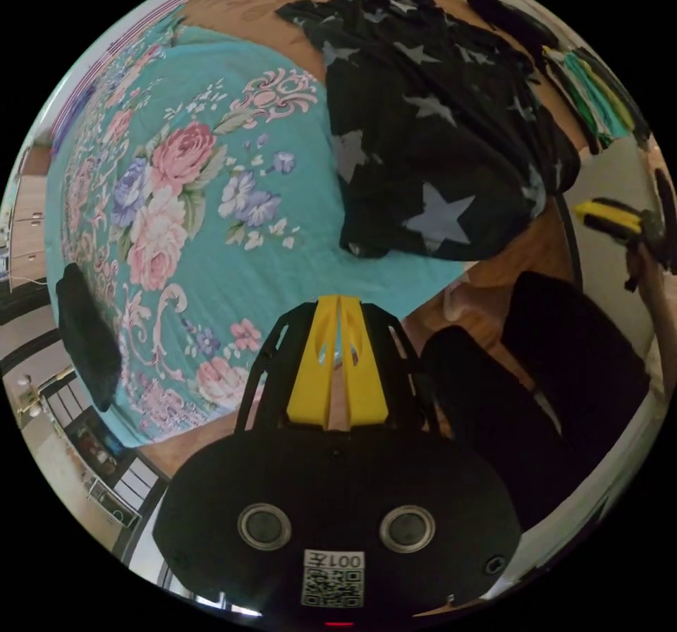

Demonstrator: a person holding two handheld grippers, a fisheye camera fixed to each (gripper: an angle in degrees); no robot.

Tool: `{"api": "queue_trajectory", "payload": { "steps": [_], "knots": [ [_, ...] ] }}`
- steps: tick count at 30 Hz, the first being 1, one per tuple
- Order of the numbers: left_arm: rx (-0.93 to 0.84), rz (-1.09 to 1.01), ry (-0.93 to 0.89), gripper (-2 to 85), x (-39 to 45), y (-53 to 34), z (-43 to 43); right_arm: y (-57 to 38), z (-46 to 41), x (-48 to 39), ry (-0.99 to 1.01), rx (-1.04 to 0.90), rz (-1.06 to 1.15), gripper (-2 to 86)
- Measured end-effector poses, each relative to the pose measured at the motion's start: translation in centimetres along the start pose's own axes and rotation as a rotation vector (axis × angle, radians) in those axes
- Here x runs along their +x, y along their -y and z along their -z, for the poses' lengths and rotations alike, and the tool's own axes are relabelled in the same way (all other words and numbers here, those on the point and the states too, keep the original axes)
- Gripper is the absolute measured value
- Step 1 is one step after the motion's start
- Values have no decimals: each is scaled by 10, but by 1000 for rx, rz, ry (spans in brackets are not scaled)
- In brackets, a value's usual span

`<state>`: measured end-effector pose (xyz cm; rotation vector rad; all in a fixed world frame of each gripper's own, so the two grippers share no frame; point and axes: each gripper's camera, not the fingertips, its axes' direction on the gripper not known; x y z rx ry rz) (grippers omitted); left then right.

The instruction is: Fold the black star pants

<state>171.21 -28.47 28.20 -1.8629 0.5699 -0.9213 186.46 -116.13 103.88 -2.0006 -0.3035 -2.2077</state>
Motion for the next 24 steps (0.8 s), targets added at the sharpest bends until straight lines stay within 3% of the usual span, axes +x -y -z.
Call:
{"api": "queue_trajectory", "payload": {
  "steps": [4,8,11,13,17,21,24],
  "knots": [
    [104,55,-62,-11,-3,38,49,24,90,65,-344,195,-126,66],
    [293,13,-70,-13,6,148,110,79,130,147,-513,265,-136,85],
    [437,-57,-59,-9,25,255,145,144,148,220,-460,278,-138,99],
    [462,-92,-64,-5,39,323,160,198,163,266,-324,276,-128,104],
    [408,-25,-156,2,68,467,187,268,183,303,-150,282,-20,98],
    [273,-4,-56,16,104,574,201,341,198,323,-70,241,97,95],
    [303,-66,-51,30,134,629,225,385,211,329,-54,228,177,89]
  ]
}}
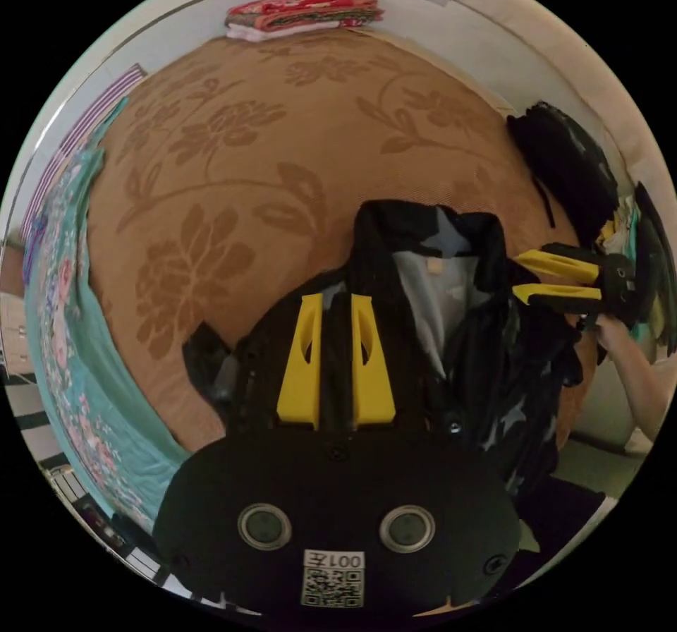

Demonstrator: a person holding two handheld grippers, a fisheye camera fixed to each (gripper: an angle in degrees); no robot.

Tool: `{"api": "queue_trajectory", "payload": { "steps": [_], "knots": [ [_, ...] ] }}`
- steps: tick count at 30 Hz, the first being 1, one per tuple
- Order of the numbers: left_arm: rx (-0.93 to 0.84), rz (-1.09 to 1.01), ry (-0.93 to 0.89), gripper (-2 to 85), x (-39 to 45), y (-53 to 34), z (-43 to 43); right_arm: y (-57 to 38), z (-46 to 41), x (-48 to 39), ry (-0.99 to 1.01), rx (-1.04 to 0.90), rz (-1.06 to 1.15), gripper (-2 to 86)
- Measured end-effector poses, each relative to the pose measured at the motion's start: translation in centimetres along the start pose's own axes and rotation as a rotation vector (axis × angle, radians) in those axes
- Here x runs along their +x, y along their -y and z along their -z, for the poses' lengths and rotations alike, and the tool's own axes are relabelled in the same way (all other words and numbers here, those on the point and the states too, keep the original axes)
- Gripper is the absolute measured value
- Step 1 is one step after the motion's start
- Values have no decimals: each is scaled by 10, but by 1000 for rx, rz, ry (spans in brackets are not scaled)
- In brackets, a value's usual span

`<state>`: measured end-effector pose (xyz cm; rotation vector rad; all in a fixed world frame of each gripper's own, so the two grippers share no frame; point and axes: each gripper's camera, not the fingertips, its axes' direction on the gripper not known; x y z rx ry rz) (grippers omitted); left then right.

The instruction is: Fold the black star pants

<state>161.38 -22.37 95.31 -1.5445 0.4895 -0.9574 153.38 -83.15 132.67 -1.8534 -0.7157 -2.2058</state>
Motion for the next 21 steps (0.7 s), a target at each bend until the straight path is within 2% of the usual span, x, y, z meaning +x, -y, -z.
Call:
{"api": "queue_trajectory", "payload": {
  "steps": [3,5,9,14,16,19,21],
  "knots": [
    [-70,-84,64,35,29,55,-4,30,0,11,-59,-65,84,51],
    [-54,-117,104,27,45,81,3,37,17,16,-87,-18,149,31],
    [0,-151,183,14,74,145,33,64,76,52,-65,86,120,19],
    [45,-112,76,23,84,233,52,109,86,117,-107,16,49,21],
    [-9,-76,4,31,88,266,45,125,73,140,-62,-69,-6,26],
    [-22,-76,-39,37,102,307,59,138,99,151,-53,-50,-7,34],
    [-41,-130,20,34,119,327,82,143,124,155,-95,1,6,36]
  ]
}}
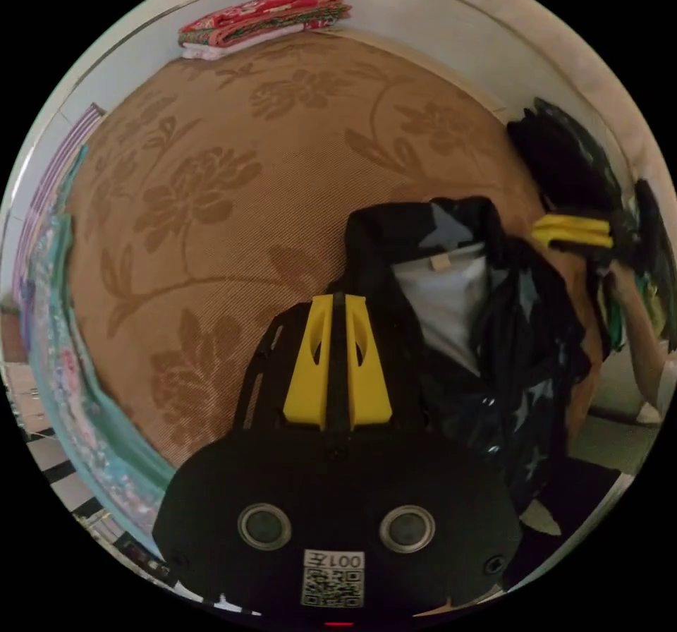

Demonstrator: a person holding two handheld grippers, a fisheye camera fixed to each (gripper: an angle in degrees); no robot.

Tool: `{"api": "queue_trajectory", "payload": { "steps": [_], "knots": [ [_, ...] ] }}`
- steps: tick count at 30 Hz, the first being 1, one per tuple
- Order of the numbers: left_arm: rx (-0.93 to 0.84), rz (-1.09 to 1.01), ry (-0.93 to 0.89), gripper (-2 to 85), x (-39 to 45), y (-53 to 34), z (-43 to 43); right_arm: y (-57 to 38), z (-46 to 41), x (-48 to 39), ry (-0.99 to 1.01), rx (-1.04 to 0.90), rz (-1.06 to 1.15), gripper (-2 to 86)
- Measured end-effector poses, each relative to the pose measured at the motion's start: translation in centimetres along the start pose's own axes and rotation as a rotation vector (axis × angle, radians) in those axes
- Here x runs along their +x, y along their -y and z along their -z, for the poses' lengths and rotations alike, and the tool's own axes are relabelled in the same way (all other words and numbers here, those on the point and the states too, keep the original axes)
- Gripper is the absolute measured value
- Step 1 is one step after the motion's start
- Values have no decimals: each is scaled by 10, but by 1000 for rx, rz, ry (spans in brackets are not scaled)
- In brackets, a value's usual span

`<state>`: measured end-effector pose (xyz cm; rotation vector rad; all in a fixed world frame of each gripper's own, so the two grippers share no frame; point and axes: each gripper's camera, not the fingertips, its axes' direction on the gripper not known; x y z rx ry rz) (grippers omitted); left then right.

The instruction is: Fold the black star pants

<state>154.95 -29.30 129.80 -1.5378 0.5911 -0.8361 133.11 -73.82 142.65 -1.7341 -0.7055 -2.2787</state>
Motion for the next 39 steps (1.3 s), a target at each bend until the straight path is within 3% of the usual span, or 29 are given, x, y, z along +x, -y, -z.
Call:
{"api": "queue_trajectory", "payload": {
  "steps": [3,5,9,12,18,23,26,30,32,36,39],
  "knots": [
    [-160,-96,264,29,20,24,19,11,37,3,-74,49,91,51],
    [-152,-239,329,32,41,39,34,22,53,-1,-18,86,182,62],
    [18,-724,245,57,108,78,69,57,48,-22,160,73,421,85],
    [-37,-937,225,62,136,112,70,77,34,-34,170,18,571,90],
    [-225,-1122,168,45,157,165,69,97,22,-41,156,-139,686,47],
    [-270,-1060,169,-5,161,200,77,97,44,-26,160,-67,592,17],
    [-199,-997,178,-8,163,220,96,91,63,-15,161,17,514,10],
    [-131,-935,134,-8,162,244,123,82,88,-2,9,160,372,5],
    [-134,-926,134,-8,161,253,129,85,90,8,26,160,320,7],
    [-158,-950,161,-6,158,272,137,87,79,14,312,56,377,24],
    [-196,-922,135,1,152,286,133,79,58,3,301,-50,427,44]
  ]
}}
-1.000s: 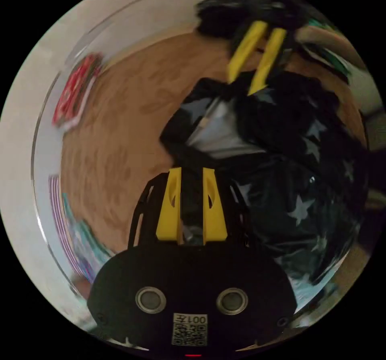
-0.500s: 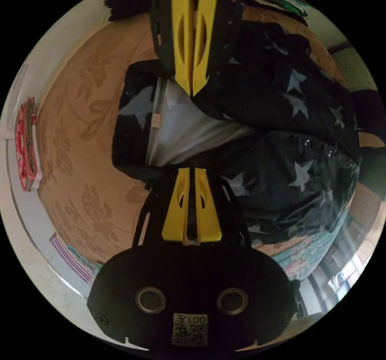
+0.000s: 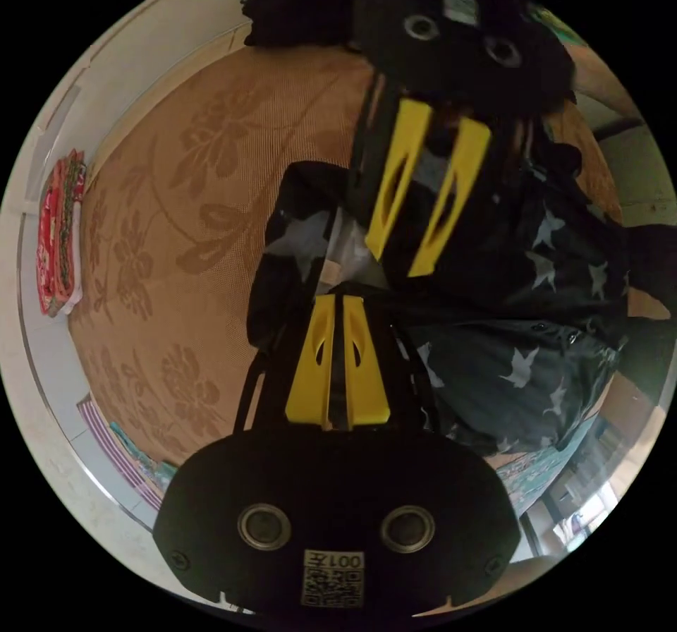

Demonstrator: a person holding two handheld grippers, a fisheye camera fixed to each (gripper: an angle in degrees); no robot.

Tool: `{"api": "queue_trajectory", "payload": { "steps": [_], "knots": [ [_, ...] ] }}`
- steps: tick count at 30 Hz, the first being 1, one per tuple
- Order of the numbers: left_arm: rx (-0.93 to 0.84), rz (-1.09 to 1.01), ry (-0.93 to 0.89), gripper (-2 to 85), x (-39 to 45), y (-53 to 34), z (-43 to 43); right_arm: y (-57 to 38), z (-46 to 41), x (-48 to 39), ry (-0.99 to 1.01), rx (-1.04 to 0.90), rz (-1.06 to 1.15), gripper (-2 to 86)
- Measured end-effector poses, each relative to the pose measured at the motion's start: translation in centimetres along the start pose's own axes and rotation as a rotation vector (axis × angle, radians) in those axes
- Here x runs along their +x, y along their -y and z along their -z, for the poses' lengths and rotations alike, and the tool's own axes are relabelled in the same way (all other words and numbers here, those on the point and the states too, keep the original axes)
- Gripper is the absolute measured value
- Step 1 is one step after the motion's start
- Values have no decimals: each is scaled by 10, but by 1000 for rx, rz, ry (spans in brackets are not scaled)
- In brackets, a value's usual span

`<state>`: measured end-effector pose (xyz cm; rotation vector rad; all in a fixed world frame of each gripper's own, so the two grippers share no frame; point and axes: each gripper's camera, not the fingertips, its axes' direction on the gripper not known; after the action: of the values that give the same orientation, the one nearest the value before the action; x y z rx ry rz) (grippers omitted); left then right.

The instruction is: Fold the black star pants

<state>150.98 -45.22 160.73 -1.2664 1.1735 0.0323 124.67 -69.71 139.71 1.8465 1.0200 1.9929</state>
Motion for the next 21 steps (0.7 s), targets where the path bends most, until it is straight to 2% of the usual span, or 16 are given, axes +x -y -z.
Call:
{"api": "queue_trajectory", "payload": {
  "steps": [2,5,11,14,16,17,21],
  "knots": [
    [14,47,-56,7,-8,-1,-3,-7,-13,-3,-19,-31,-8,34],
    [75,173,-117,23,-22,-16,4,-28,-7,-11,-159,73,-36,11],
    [291,504,-346,6,-35,-84,30,-91,26,-1,-271,216,-267,6],
    [345,611,-302,-3,-9,-116,47,-150,58,-21,-437,268,-388,14],
    [388,682,-285,-4,10,-131,57,-198,70,-43,-495,180,-482,27],
    [421,703,-287,-3,23,-137,63,-210,70,-48,-480,147,-510,32],
    [461,804,-194,-4,46,-141,77,-276,47,-82,-130,37,-646,70]
  ]
}}
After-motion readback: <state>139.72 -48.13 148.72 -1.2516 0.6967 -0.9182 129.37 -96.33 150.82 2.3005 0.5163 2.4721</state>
